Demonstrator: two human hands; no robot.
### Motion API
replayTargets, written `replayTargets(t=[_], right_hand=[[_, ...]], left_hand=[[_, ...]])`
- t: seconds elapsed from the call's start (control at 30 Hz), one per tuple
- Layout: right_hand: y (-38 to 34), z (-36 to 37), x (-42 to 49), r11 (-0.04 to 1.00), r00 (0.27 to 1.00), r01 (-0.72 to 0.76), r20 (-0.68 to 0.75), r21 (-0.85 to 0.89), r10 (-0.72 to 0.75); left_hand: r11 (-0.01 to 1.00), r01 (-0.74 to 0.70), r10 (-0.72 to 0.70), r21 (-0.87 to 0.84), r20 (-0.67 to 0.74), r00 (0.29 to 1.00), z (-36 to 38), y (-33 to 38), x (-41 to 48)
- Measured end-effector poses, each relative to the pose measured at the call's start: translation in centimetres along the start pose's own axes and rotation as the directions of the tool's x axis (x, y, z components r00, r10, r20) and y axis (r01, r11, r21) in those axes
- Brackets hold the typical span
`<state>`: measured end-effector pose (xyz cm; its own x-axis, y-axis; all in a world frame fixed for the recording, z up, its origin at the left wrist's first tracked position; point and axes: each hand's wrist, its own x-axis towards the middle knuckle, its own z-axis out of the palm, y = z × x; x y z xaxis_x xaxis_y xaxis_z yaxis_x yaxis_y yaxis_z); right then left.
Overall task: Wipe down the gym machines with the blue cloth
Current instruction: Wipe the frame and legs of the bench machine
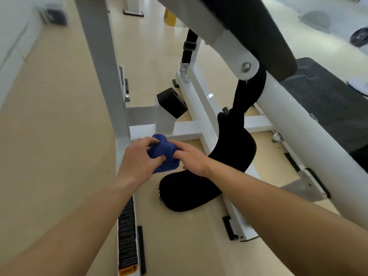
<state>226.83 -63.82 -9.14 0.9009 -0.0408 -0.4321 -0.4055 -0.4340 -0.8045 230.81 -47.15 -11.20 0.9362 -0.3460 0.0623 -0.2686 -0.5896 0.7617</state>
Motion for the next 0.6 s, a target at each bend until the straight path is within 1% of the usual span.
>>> replayTargets(t=[0.1, 0.2, 0.27, 0.33, 0.37, 0.4, 0.43, 0.5, 0.57, 0.6], right_hand=[[-1.7, 1.1, 0.5, 0.972, 0.996, -0.082, 0.041, 0.221, 0.075], [-2.0, 2.6, 0.7, 0.890, 0.998, -0.051, 0.043, 0.453, 0.035], [-1.6, 3.7, 0.6, 0.861, 0.999, -0.020, 0.041, 0.509, -0.001], [-1.5, 4.1, 0.5, 0.889, 0.999, -0.019, 0.042, 0.458, -0.001], [-1.6, 4.2, 0.2, 0.915, 0.999, -0.026, 0.033, 0.402, 0.015], [-1.8, 4.3, 0.0, 0.942, 0.999, -0.033, 0.009, 0.335, 0.032], [-2.1, 4.4, -0.4, 0.965, 0.999, -0.039, -0.019, 0.260, 0.045], [-2.7, 4.8, -1.3, 0.992, 0.996, -0.055, -0.059, 0.112, 0.062], [-3.2, 5.0, -2.2, 0.997, 0.995, -0.075, -0.073, -0.020, 0.073], [-3.4, 5.1, -2.7, 0.993, 0.993, -0.089, -0.080, -0.082, 0.082]], left_hand=[[0.996, 0.031, -0.033, -0.079, -0.027, 0.999, -0.7, -0.7, 0.4], [0.990, 0.069, -0.069, -0.121, 0.003, 0.998, -1.8, -1.7, 0.1], [0.982, 0.099, -0.088, -0.159, 0.076, 0.993, -2.6, -2.0, -0.8], [0.972, 0.124, -0.093, -0.199, 0.154, 0.984, -3.2, -1.8, -2.0], [0.974, 0.133, -0.100, -0.183, 0.179, 0.979, -3.4, -1.6, -2.7], [0.980, 0.141, -0.112, -0.141, 0.192, 0.975, -3.8, -1.3, -3.4], [0.988, 0.140, -0.126, -0.064, 0.187, 0.974, -4.2, -1.1, -4.1], [0.979, 0.167, -0.182, 0.121, 0.134, 0.974, -5.3, -1.1, -5.0], [0.941, 0.273, -0.298, 0.199, 0.105, 0.949, -6.5, -1.3, -6.0], [0.917, 0.319, -0.352, 0.238, 0.112, 0.929, -7.1, -1.5, -6.5]])
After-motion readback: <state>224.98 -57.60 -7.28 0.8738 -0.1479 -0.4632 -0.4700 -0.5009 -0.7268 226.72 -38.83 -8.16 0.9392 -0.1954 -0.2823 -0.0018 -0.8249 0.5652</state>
